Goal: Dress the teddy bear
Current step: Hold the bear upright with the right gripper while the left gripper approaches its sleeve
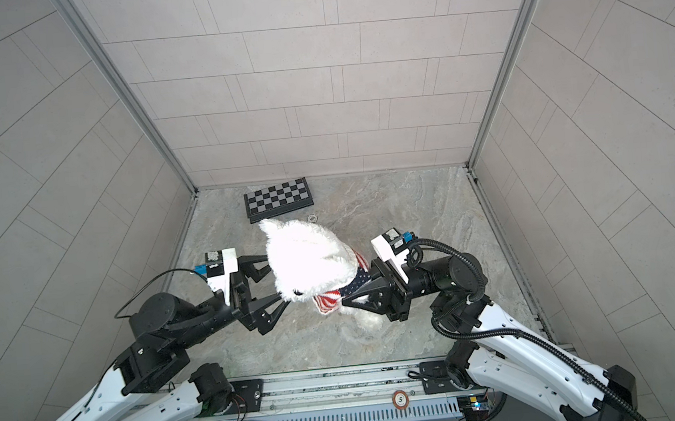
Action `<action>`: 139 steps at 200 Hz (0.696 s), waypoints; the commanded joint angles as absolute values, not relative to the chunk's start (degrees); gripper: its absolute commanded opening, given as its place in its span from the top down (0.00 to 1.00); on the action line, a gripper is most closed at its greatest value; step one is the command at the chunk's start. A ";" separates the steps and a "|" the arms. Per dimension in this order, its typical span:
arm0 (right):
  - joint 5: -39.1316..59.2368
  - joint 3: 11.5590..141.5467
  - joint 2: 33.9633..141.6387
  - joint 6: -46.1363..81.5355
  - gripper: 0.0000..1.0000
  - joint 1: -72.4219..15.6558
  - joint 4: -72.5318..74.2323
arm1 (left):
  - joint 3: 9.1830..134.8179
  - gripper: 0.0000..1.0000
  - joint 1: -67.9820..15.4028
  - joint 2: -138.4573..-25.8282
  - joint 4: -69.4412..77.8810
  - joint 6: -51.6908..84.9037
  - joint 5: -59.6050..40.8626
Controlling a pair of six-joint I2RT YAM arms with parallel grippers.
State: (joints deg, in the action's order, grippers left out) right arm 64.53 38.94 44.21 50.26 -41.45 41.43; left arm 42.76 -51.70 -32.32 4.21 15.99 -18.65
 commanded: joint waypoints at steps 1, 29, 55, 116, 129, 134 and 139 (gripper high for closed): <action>65.83 40.30 44.63 51.55 1.00 -41.83 46.68 | 45.87 0.01 -51.47 -33.72 7.25 13.75 -21.20; 65.83 40.25 45.26 51.80 1.00 -42.14 48.18 | 48.31 0.09 -51.46 -36.48 6.90 12.41 -24.15; 65.79 40.11 45.09 51.02 1.00 -42.19 47.43 | 48.70 0.20 -51.46 -37.24 7.12 12.30 -26.65; 65.75 40.34 45.47 50.90 1.00 -42.19 47.33 | 48.07 0.62 -51.42 -35.67 7.20 12.65 -25.51; 65.74 40.43 45.33 50.30 1.00 -42.19 46.34 | 48.03 0.69 -51.48 -35.31 7.21 12.83 -25.38; 65.75 40.43 45.26 49.88 1.00 -42.19 45.85 | 48.02 0.72 -51.42 -35.20 7.13 12.88 -25.25; 65.61 40.43 45.09 49.31 1.00 -42.20 44.94 | 48.10 0.74 -51.45 -35.18 6.97 12.92 -25.07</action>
State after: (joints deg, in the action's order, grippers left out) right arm 65.58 38.94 45.95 50.85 -42.00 44.64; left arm 47.03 -51.48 -36.18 5.30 12.91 -24.27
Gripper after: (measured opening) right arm 0.108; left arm 0.299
